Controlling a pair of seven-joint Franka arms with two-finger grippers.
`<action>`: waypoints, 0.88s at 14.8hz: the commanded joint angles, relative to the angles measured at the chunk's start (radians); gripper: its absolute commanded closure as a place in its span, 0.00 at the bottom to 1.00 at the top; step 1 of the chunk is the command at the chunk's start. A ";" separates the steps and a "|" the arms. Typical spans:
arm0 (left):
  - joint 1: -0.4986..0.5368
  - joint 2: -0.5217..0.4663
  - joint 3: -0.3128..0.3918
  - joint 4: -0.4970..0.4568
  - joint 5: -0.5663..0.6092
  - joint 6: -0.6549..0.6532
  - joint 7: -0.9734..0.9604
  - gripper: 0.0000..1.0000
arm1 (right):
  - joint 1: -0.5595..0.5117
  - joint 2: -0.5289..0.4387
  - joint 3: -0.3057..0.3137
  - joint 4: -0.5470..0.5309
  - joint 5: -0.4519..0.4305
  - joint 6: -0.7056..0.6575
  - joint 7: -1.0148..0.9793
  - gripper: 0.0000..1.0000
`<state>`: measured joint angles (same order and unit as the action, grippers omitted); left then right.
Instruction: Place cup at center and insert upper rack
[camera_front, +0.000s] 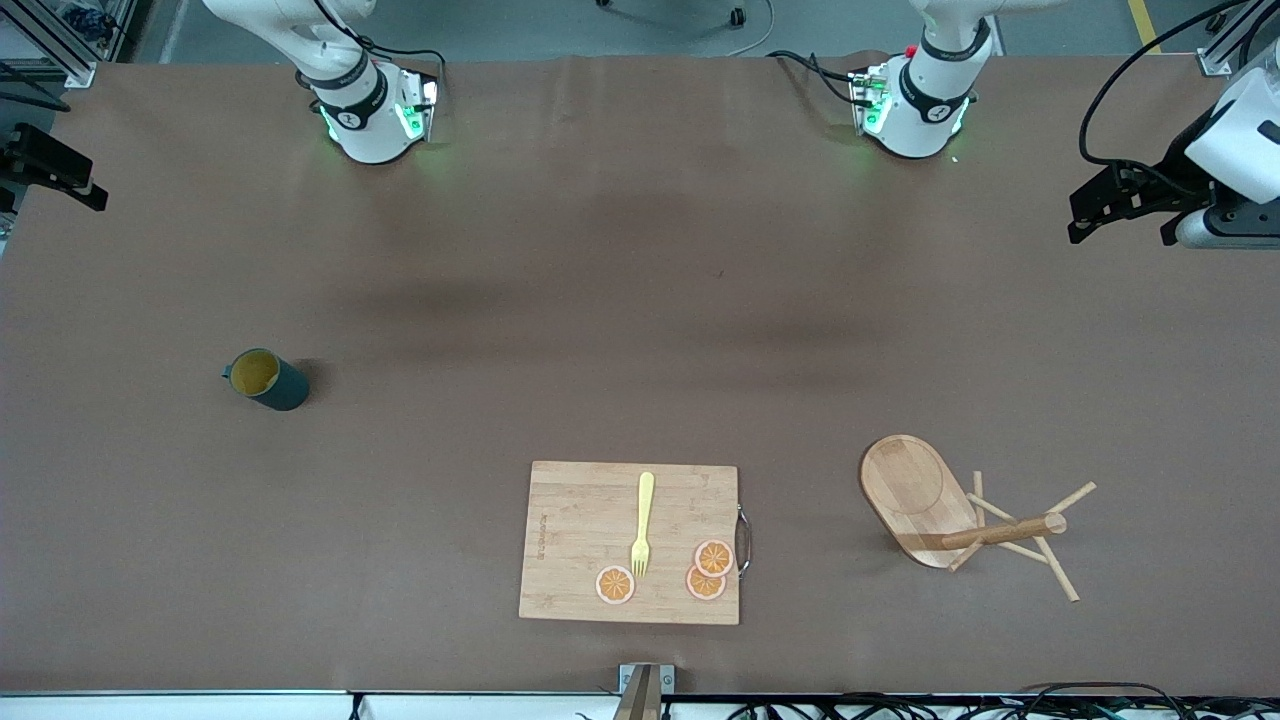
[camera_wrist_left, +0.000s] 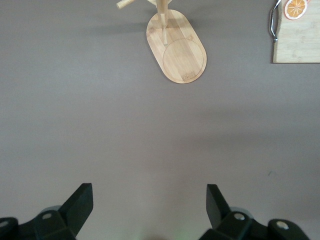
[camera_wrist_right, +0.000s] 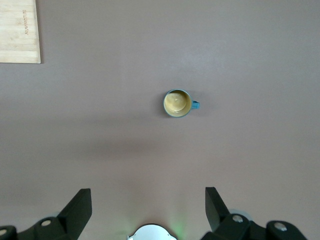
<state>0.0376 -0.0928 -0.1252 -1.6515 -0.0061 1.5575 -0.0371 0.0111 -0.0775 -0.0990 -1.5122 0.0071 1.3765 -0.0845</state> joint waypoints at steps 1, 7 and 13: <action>-0.001 0.008 -0.002 0.022 0.014 -0.020 0.006 0.00 | -0.020 -0.024 0.008 -0.019 0.014 0.006 -0.012 0.00; 0.004 0.010 -0.001 0.032 0.015 -0.020 0.011 0.00 | -0.020 -0.024 0.008 -0.019 0.014 0.006 -0.012 0.00; 0.008 0.010 0.007 0.033 0.014 -0.020 0.013 0.00 | -0.020 -0.024 0.008 -0.019 0.013 0.003 -0.012 0.00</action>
<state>0.0420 -0.0917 -0.1184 -1.6448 -0.0060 1.5575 -0.0371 0.0099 -0.0775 -0.0998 -1.5122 0.0071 1.3765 -0.0847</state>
